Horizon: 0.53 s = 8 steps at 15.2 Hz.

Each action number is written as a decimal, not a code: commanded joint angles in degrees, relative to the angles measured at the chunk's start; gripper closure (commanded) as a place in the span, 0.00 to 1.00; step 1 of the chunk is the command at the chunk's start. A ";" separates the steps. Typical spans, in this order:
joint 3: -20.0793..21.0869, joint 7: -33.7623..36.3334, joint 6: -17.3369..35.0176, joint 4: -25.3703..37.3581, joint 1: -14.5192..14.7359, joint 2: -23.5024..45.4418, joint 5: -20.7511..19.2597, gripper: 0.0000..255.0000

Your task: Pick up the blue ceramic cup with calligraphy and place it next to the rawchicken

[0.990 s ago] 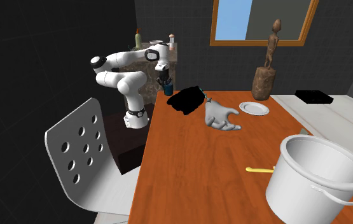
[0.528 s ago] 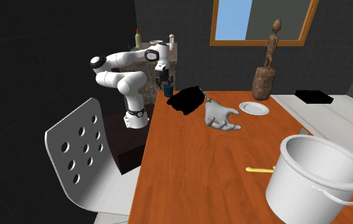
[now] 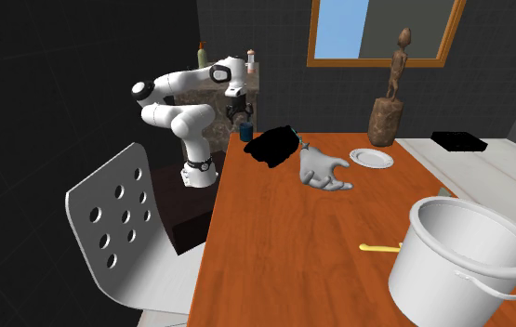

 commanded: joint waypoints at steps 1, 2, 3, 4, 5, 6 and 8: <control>-2.20 -0.31 -0.92 -0.37 1.16 -0.80 -1.53 0.00; -2.19 -0.37 -1.02 -0.35 1.08 -0.90 -1.48 0.00; -2.18 -0.42 -1.10 -0.34 1.01 -0.97 -1.44 0.00; -2.17 -0.45 -1.15 -0.34 0.97 -1.03 -1.42 0.00; -2.17 -0.48 -1.20 -0.33 0.93 -1.07 -1.40 0.00; -2.16 -0.49 -1.22 -0.33 0.91 -1.10 -1.39 0.00; -2.16 -0.52 -1.28 -0.32 0.86 -1.16 -1.36 0.00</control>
